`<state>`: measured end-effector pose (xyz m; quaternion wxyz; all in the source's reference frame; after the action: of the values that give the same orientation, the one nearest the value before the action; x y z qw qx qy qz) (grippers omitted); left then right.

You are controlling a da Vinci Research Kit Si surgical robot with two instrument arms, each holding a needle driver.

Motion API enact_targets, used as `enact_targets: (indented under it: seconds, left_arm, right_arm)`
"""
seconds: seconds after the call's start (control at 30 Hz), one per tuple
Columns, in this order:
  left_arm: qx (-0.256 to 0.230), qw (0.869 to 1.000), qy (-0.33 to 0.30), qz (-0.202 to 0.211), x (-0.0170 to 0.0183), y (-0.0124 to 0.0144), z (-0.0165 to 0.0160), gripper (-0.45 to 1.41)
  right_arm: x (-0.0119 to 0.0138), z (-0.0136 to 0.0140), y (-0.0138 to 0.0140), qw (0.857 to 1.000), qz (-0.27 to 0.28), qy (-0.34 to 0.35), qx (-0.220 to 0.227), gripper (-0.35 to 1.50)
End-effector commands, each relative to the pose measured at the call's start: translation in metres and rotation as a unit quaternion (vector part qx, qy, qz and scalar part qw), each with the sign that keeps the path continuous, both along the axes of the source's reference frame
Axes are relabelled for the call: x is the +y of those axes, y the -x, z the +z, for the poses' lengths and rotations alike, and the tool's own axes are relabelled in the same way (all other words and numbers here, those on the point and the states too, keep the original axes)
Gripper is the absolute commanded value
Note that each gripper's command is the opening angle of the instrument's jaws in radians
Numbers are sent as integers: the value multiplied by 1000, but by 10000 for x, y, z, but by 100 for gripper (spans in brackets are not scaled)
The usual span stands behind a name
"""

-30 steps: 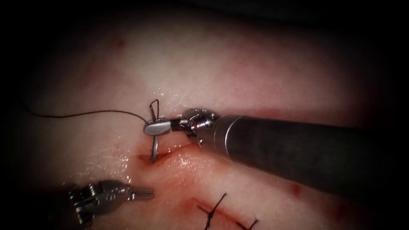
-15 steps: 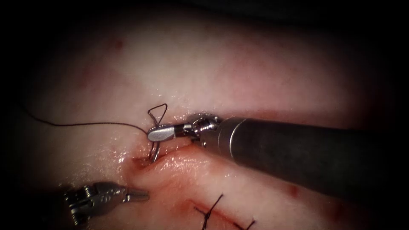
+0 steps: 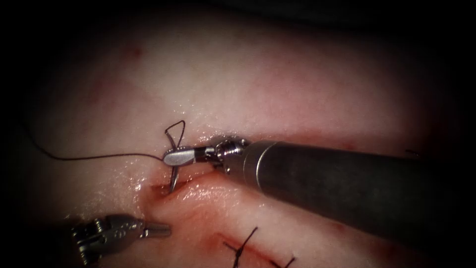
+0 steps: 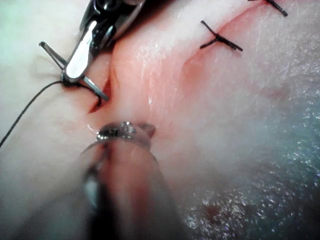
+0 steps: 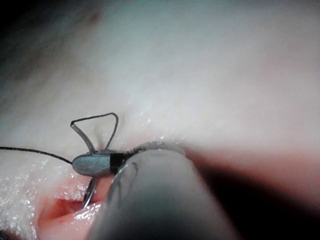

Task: Wound Closure
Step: Using the right needle driver, throw the needle through the skin below the wound.

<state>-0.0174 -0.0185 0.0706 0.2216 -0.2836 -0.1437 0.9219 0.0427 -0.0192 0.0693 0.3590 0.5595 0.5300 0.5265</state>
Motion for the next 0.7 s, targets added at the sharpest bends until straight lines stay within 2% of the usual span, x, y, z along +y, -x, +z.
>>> enact_targets:
  seconds: [0.03, 0.33, 0.7]
  left_arm:
    - [-1, 1000, 0, 1, 0, 3, 5, -45]
    - [3, 1000, -10, 0, -10, -26, 2, -45]
    - [3, 1000, -14, -1, -11, -22, 1, -45]
  right_arm:
    - [-2, 5, -11, 1000, -1, 1, 1, -35]
    - [-8, 4, -20, 1000, 3, 4, -1, -35]
    - [-13, 0, -29, 1000, 10, 7, 3, -35]
